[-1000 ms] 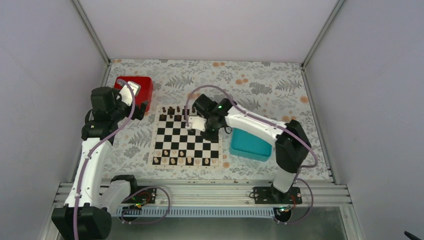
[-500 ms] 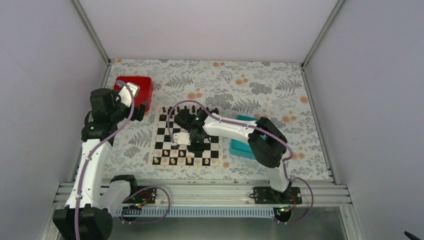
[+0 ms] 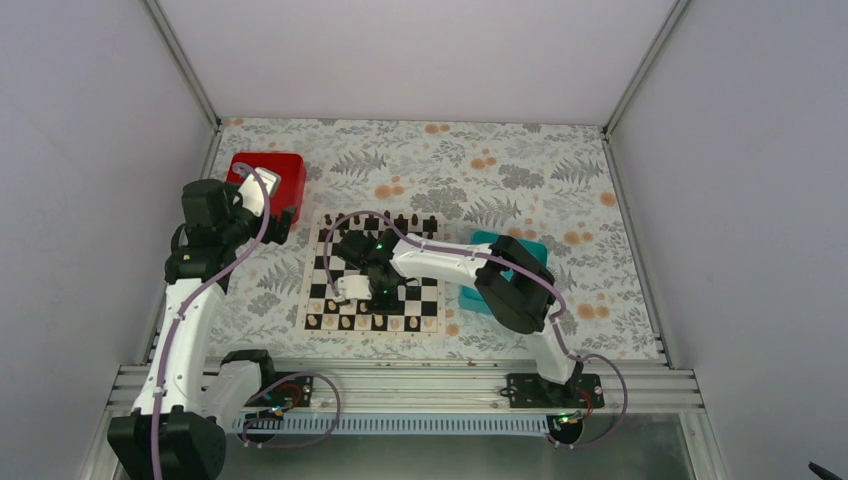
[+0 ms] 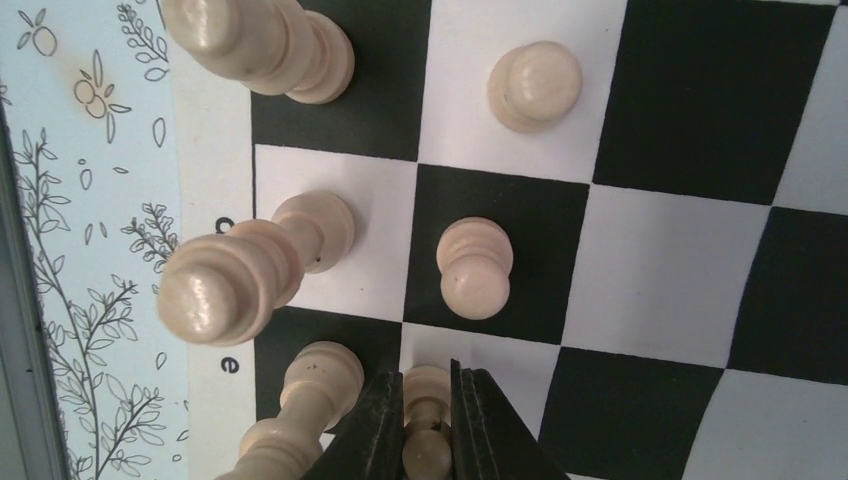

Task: Set up the chess pieces on the board
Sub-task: Place the chess piece on the chessboard.

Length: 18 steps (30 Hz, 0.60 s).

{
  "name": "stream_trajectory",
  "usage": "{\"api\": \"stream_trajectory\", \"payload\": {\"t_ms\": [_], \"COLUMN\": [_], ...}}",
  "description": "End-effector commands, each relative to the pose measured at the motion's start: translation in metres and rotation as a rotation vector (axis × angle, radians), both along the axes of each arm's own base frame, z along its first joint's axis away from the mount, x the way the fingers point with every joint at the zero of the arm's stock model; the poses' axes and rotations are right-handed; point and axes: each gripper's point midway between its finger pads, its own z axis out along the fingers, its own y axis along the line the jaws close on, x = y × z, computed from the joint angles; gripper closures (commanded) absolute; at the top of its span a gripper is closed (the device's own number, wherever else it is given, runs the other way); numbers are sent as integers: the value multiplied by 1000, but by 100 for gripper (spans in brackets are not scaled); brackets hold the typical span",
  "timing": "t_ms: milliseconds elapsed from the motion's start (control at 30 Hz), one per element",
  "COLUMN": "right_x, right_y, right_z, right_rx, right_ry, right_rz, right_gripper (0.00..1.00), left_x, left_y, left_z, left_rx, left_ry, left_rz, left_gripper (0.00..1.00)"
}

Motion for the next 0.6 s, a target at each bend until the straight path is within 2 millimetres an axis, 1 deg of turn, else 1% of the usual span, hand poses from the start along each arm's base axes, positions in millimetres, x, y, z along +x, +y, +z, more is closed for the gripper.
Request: {"api": "stream_trajectory", "payload": {"t_ms": [0,200,433,567], "right_x": [-1,4,9,9], "right_y": [8,5,7,5], "right_z": [4,-3,7,5], "right_rx": [15,-5,12,6], "right_ry": [-8,-30,-58,-62], "right_rz": [4,-2,-12,-11], "right_gripper": [96,96,96,96], "left_x": [-1,-1,-2,-2], "left_y": [-1,0,-1,-1], "left_z": [6,5,6,6], "left_rx": [-15,-16,-21,-22], "left_ry": [-31,-29,-30,-29], "left_rz": [-10,-7,-11,-12], "left_gripper": [0,0,0,0]}}
